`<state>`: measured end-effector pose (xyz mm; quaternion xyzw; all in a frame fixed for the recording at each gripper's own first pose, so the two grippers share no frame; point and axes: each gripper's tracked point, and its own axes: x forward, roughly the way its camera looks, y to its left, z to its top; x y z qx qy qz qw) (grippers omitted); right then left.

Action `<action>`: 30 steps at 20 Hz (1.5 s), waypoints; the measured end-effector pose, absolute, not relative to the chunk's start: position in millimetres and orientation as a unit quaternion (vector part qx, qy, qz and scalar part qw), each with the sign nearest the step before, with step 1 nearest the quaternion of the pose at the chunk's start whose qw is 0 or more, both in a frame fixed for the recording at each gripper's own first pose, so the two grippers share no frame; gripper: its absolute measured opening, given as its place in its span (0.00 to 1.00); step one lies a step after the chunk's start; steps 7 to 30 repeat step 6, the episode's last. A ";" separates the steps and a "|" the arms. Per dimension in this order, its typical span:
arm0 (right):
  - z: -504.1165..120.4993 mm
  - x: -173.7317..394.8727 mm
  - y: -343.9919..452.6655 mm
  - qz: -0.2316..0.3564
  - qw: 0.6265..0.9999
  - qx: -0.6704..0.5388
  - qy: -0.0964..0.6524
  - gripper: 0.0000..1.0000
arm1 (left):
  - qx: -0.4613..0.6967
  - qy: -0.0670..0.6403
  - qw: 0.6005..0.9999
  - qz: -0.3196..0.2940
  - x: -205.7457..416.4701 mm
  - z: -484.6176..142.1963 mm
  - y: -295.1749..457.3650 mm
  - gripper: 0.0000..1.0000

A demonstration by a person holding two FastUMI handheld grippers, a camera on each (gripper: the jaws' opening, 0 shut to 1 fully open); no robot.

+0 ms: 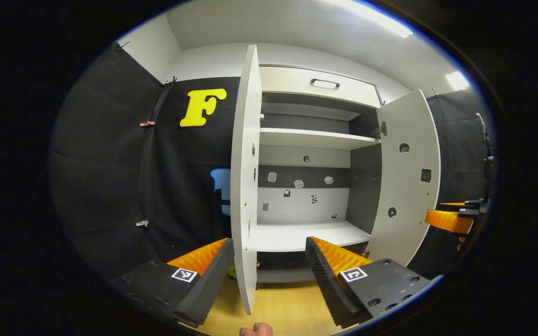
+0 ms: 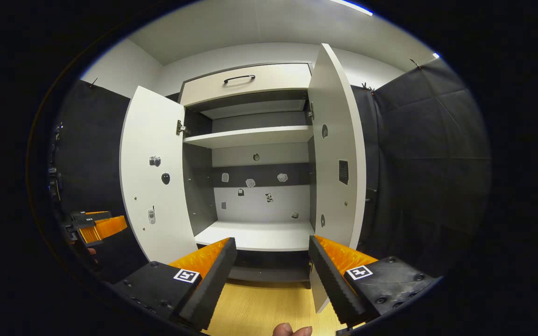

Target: Open the right door of the double-door shoe cabinet with the right hand, and open the left door with the left hand.

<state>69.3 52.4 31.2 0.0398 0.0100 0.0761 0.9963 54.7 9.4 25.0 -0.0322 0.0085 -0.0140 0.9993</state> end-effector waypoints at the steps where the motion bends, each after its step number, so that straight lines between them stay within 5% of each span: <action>1: 30.3 69.0 52.0 0.076 0.996 0.041 0.011 0.98 | -0.033 0.009 0.999 -0.015 54.8 24.8 8.4 0.95; 30: 30.6 69.3 50.0 0.073 0.996 0.041 0.011 0.98 | -0.030 0.016 0.999 -0.014 53.6 21.1 7.8 0.95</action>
